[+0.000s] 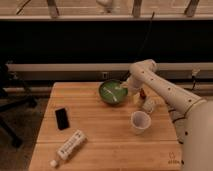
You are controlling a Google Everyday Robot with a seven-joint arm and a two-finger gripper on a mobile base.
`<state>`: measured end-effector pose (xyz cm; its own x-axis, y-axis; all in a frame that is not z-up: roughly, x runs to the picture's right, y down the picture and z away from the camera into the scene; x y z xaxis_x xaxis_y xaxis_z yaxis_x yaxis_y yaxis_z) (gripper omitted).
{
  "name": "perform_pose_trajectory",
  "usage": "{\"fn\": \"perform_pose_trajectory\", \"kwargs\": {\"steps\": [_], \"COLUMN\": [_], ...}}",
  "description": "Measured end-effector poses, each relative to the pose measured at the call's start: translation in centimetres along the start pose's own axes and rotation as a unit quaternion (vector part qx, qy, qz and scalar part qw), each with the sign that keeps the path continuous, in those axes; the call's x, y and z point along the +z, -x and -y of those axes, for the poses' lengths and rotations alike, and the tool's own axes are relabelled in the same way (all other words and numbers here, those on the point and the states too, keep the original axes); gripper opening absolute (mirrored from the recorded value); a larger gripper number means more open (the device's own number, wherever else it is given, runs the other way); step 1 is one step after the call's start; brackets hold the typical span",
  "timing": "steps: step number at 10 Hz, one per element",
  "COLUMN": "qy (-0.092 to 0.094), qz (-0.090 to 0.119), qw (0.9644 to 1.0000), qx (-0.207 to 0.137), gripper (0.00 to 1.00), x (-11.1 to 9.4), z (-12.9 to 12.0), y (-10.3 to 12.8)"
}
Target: Pick up the ceramic bowl
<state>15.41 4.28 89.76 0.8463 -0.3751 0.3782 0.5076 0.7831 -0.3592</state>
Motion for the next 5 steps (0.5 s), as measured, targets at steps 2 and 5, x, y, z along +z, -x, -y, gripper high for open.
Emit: {"fn": "perform_pose_trajectory", "kwargs": {"steps": [2, 5], "qy": [0.012, 0.029], "qz": [0.002, 0.013], "qw": [0.9999, 0.9994], "qx": [-0.006, -0.014], "gripper": [0.80, 0.80], "x": [0.5, 2.8], "z": [0.0, -0.1], "y": [0.4, 1.2]}}
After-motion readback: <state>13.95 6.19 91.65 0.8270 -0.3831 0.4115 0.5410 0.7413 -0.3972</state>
